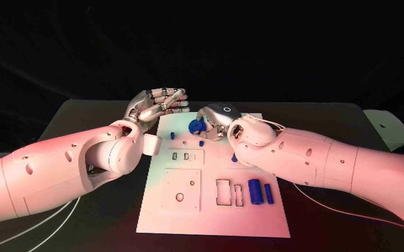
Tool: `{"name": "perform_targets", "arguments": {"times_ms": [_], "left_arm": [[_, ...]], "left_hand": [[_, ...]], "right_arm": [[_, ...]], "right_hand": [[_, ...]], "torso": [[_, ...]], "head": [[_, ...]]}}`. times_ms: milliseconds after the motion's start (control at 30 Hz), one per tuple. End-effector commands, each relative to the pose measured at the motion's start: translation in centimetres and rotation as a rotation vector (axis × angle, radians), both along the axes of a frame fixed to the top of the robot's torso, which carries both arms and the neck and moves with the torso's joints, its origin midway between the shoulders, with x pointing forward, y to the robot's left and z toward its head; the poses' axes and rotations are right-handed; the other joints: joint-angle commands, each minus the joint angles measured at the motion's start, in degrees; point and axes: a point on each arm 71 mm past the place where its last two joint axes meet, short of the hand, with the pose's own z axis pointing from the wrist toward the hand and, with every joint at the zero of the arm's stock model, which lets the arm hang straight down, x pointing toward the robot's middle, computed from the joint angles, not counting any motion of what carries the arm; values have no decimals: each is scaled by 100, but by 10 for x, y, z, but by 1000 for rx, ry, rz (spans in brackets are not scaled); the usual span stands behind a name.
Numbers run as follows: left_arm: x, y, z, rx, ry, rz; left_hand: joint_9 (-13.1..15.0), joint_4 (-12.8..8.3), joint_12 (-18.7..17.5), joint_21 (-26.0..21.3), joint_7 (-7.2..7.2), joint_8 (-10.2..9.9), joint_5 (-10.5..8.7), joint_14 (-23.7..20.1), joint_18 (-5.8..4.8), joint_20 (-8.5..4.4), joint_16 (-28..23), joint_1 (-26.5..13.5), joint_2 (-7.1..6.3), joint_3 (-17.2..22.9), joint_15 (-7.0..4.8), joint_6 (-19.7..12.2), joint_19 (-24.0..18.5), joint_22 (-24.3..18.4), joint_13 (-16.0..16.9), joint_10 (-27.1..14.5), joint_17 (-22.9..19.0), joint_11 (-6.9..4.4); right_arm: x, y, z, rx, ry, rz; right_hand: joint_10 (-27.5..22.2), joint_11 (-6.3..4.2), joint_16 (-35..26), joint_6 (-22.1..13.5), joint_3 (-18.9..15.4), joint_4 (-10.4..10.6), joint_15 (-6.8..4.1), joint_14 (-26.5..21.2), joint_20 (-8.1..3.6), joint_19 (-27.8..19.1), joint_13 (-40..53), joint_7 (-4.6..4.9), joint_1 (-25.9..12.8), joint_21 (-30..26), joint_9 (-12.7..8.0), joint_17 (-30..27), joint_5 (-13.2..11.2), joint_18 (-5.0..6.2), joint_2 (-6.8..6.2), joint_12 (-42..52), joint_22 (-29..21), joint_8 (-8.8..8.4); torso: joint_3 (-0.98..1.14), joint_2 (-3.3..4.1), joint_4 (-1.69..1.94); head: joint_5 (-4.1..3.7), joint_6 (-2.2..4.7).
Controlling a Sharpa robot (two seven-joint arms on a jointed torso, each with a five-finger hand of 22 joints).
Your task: Assemble the parts on the task board
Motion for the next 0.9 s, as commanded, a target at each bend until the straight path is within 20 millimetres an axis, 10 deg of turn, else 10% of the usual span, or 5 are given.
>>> {"name": "perform_targets", "arguments": {"times_ms": [33,900], "left_arm": [[0,0,1,-4,-3,-2],[0,0,1,-1,3,1]], "left_hand": [[-9,8,-36,-38,213,-41,12,-14,77,33,-34,-26,-9,19,38,-28,-26,-7,-6,-24,8,35],[-18,3,-42,-55,237,-64,12,-34,77,42,-58,-30,-16,18,51,-55,-40,-8,-8,-63,8,54]], "right_arm": [[1,-1,-5,-30,65,-12],[2,-7,-6,-27,80,-60]], "right_hand": [[14,28,31,46,-40,1,34,597,57,600,857,-2,-59,25,-3,1506,52,-39,27,18,1508,-38],[61,4,31,172,70,-29,17,597,42,600,909,-26,-16,25,6,1506,665,-39,118,80,1508,-103]], "torso": [[-1,0,-3],[4,2,-3]], "head": [[-1,-3],[-28,11]]}}
